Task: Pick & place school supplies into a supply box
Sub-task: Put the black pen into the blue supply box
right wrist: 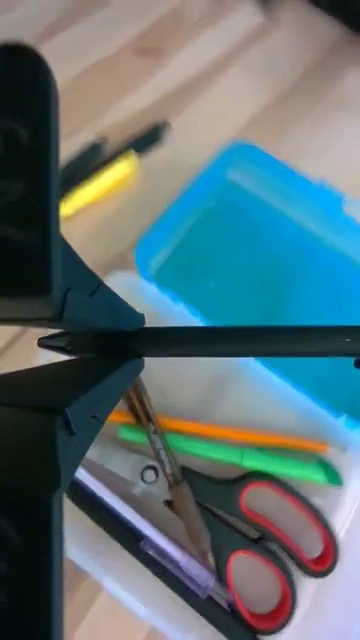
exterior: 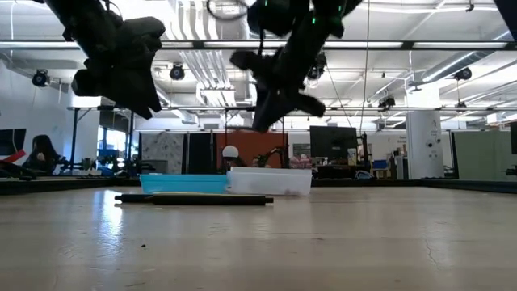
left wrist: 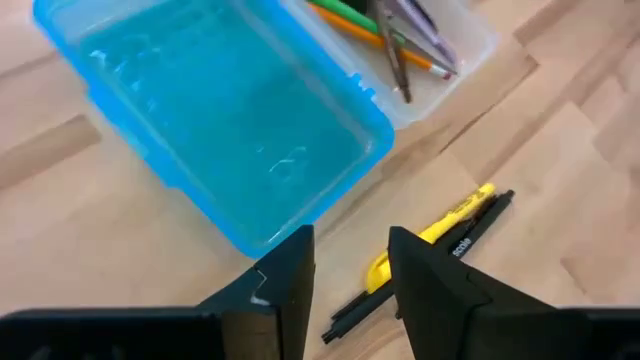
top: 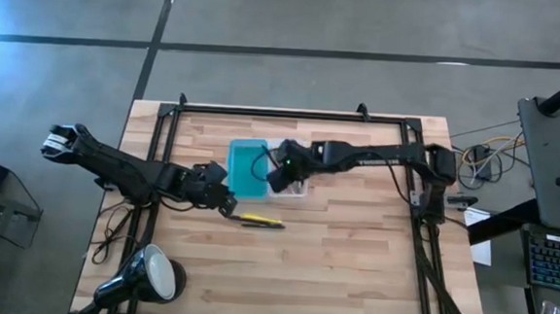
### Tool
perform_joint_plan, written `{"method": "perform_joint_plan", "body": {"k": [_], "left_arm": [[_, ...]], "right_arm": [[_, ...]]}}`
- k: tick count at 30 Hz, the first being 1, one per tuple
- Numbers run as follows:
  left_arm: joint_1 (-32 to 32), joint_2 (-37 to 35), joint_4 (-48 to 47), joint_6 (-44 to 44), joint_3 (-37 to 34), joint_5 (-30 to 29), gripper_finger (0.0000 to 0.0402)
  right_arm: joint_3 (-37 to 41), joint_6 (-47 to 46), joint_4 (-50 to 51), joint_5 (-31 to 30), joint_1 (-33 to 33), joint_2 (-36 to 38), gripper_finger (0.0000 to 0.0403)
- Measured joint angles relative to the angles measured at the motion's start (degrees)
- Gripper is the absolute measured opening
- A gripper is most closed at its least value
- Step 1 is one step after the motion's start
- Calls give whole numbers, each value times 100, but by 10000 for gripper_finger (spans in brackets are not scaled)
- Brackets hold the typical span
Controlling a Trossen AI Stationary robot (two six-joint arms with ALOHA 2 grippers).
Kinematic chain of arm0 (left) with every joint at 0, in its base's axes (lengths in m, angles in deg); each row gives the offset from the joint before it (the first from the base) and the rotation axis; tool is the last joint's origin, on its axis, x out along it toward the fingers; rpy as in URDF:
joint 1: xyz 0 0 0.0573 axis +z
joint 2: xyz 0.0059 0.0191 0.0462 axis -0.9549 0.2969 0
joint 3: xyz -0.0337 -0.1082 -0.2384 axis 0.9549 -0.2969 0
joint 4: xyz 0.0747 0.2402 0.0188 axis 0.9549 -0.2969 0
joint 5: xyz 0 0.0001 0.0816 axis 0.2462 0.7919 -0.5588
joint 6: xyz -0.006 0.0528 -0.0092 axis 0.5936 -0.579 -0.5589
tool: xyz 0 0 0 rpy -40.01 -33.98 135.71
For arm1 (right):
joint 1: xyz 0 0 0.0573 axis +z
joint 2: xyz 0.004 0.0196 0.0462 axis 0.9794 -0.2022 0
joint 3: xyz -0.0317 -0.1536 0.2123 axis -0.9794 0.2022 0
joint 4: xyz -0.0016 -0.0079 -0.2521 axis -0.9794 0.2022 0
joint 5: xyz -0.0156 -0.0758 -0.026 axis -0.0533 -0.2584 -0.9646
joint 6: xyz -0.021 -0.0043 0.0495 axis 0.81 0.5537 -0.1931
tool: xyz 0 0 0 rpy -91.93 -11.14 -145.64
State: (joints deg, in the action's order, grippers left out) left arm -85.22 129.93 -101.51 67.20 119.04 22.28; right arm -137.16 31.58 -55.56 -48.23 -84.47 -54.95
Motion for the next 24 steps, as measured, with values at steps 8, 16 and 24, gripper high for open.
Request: {"method": "perform_joint_plan", "body": {"k": [8, 16, 24], "left_arm": [[-11, 317, 148, -991, -35, 606, 115], [-265, 1226, 260, -3423, -35, 1572, 115], [-332, 2256, 917, -4128, -36, 1470, 115]], "right_arm": [[119, 282, 474, 244, -232, -174, 138], [248, 1675, 815, -484, 530, 513, 197], [762, 1549, 1056, -796, 935, 961, 203]]}}
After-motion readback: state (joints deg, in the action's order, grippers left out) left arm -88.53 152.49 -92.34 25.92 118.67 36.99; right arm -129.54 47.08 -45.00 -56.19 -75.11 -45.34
